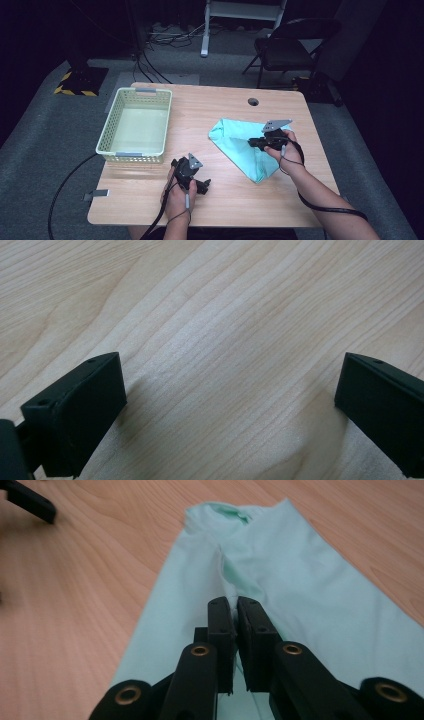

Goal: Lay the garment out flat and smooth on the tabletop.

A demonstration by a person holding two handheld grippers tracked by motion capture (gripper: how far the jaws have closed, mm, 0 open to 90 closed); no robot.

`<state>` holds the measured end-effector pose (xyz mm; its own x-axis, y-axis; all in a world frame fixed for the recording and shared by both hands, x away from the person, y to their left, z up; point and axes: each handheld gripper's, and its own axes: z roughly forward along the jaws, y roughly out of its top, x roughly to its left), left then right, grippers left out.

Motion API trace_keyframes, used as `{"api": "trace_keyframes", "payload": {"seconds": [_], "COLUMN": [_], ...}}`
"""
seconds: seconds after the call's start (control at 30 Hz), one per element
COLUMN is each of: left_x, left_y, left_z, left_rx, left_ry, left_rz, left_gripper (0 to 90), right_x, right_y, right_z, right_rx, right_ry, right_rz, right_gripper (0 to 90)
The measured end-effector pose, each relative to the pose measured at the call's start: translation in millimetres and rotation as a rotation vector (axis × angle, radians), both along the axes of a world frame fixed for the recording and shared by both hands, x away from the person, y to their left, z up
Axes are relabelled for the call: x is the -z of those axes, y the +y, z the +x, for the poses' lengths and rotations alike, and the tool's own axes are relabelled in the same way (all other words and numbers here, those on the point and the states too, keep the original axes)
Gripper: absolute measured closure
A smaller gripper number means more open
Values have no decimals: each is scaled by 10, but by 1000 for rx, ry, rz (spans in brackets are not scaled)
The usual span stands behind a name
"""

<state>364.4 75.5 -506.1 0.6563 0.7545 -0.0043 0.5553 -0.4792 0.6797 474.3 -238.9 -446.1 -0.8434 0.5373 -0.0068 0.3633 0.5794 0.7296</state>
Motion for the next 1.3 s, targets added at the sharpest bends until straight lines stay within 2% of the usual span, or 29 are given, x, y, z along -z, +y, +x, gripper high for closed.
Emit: {"api": "trace_keyframes", "payload": {"seconds": [0.2,0.4,0.57,1.1,1.17,1.23,1.27,1.3], "left_x": [1,1,1,1,1,1,1,1], "left_y": [9,14,14,14,14,14,14,14], "left_z": [-7,-11,-11,-11,-11,-11,-11,-11], "left_rx": [-14,-23,-24,-24,-23,-23,-23,-23], "left_ry": [4,3,3,3,3,3,3,3], "left_rz": [-3,-4,-4,-4,-4,-4,-4,-4], "left_gripper": [3,3,3,3,3,3,3,2], "right_x": [-180,-247,-204,18,49,74,76,67], "right_y": [162,344,480,783,824,871,881,879], "right_z": [-208,-377,-482,-647,-669,-698,-719,-724], "right_rx": [-86,-157,-196,-271,-295,-366,-371,-369], "right_ry": [-29,-35,-31,15,38,66,60,49], "right_rz": [21,34,33,16,19,64,75,67], "right_gripper": [848,848,848,844,790,680,651,634]}}
